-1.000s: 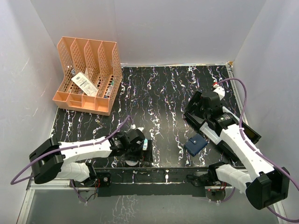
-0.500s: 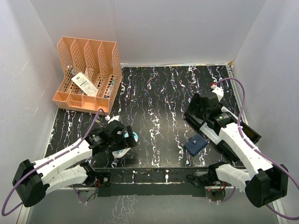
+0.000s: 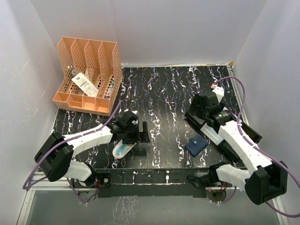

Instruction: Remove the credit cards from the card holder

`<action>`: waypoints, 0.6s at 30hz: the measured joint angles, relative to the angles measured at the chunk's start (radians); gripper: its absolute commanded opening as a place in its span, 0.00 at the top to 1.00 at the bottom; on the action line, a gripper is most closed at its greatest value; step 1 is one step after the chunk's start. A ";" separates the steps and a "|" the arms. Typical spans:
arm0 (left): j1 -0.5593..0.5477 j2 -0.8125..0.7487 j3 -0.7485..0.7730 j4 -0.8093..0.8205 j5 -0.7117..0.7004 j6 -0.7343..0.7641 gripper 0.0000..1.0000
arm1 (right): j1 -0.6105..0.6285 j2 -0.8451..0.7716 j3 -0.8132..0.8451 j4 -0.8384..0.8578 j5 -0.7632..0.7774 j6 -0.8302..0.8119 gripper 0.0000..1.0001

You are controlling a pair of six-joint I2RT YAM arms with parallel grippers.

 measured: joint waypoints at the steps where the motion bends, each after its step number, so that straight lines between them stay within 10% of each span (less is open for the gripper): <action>1: 0.013 0.002 -0.006 0.000 -0.010 -0.006 0.01 | 0.000 0.004 0.001 -0.003 0.003 -0.003 0.02; 18: 0.595 -0.317 -0.195 -0.269 -0.175 -0.071 0.01 | -0.006 0.131 0.077 -0.107 0.000 -0.059 0.02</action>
